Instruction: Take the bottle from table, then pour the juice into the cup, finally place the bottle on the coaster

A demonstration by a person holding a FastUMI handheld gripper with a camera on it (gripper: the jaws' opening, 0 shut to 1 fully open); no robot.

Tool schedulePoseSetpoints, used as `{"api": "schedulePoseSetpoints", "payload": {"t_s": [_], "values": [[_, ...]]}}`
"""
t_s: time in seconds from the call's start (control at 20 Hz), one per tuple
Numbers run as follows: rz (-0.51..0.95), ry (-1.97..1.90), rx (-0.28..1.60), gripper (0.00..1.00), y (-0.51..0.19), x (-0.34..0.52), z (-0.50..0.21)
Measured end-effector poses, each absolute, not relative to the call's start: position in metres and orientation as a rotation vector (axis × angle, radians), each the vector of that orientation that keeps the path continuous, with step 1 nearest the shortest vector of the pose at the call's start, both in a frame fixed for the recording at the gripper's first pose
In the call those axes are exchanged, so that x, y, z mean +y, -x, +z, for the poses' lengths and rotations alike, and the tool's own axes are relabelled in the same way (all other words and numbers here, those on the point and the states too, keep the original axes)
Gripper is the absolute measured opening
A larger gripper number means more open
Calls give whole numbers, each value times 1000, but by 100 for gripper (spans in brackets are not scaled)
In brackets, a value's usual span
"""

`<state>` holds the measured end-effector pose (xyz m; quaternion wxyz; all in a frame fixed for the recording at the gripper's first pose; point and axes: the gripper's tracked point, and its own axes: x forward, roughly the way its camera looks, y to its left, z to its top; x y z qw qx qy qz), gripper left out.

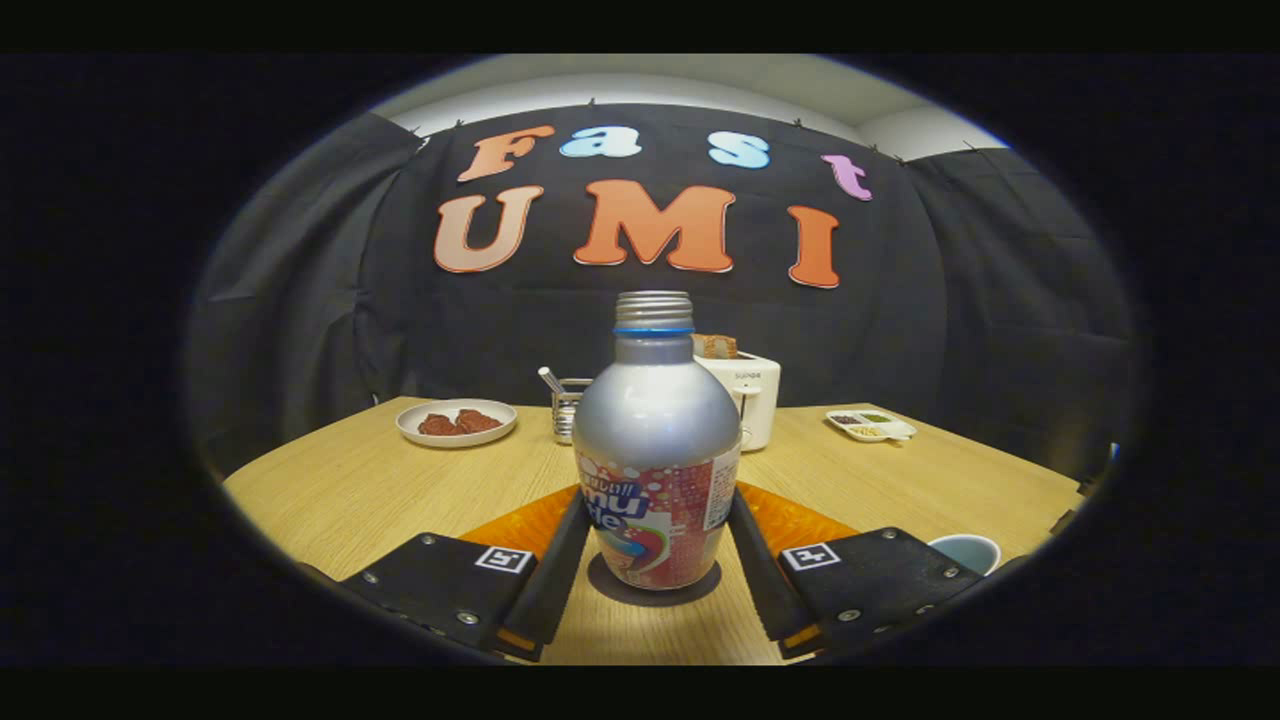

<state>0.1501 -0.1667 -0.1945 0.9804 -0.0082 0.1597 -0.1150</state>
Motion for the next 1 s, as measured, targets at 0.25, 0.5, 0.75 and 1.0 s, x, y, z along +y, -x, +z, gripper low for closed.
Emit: {"api": "schedulePoseSetpoints", "payload": {"t_s": [0.25, 0.5, 0.75, 1.0], "values": [[-230, -10, 366, 76, -150, -171, -213], [-216, -11, 400, 76, -151, -169, -226], [-224, -61, 381, 76, -150, -173, -225], [-232, -86, 376, 76, -150, -175, -226]]}}
